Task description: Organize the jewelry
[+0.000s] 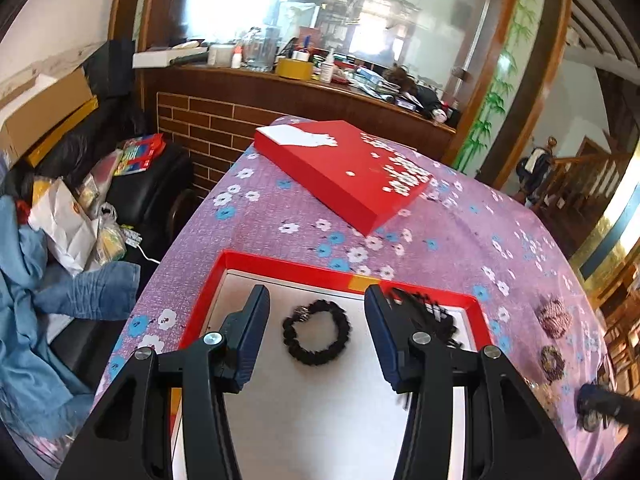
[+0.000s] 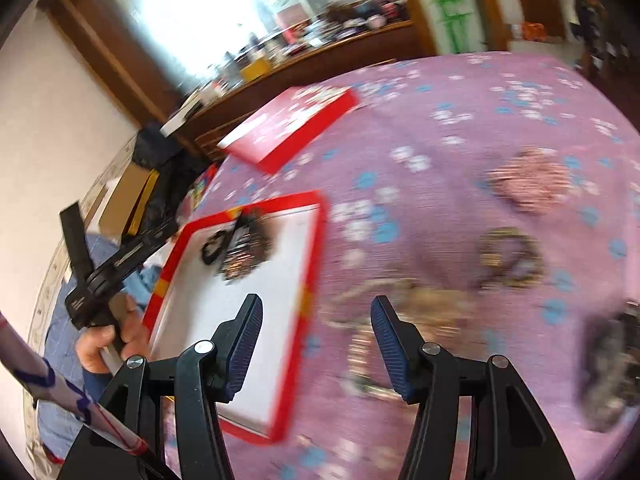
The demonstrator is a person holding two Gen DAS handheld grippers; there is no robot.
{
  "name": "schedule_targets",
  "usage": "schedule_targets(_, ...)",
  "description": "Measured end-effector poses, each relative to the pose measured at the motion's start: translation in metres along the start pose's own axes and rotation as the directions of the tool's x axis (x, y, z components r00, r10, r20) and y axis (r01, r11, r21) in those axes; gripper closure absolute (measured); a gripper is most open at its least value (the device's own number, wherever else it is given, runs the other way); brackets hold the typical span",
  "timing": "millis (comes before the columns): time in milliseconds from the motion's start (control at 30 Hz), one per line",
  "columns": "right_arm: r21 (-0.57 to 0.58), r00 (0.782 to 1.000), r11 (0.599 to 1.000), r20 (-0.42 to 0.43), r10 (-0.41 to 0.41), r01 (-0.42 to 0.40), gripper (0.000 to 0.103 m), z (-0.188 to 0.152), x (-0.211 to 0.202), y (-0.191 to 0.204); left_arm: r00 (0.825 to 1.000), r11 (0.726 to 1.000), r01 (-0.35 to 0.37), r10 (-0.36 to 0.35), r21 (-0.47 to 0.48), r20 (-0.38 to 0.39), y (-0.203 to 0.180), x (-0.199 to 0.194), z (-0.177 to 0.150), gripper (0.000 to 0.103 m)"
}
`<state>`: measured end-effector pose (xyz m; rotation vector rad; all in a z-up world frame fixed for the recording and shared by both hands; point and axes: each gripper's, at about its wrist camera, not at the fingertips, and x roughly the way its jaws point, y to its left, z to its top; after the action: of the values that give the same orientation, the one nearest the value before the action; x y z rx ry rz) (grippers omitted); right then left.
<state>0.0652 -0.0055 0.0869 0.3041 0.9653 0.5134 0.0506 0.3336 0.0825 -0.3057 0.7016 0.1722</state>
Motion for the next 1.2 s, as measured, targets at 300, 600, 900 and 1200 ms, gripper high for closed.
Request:
schedule_targets(300, 0.170, 0.996, 0.985, 0.084, -0.036, 0.021, 0.043, 0.001, -0.049, -0.081, 0.995, 0.977, 0.094, -0.089, 0.190, -0.036, -0.094, -0.057, -0.014, 0.055)
schedule_targets(600, 0.240, 0.996, 0.971, 0.079, -0.032, 0.012, 0.043, -0.008, -0.047, -0.118, 0.944, 0.897, 0.286, -0.202, 0.338, -0.262, -0.213, -0.026, -0.073, 0.055)
schedule_targets(900, 0.232, 0.994, 0.973, 0.105, -0.027, 0.001, 0.043, -0.011, -0.065, -0.129, 0.915, 0.875, 0.293, -0.140, 0.385, -0.379, -0.269, 0.039, -0.110, 0.055)
schedule_targets(1200, 0.257, 0.993, 0.967, 0.117, -0.029, -0.002, 0.043, -0.011, -0.071, -0.138, 0.940, 0.867, 0.253, -0.115, 0.429, -0.322, -0.282, 0.057, -0.125, 0.067)
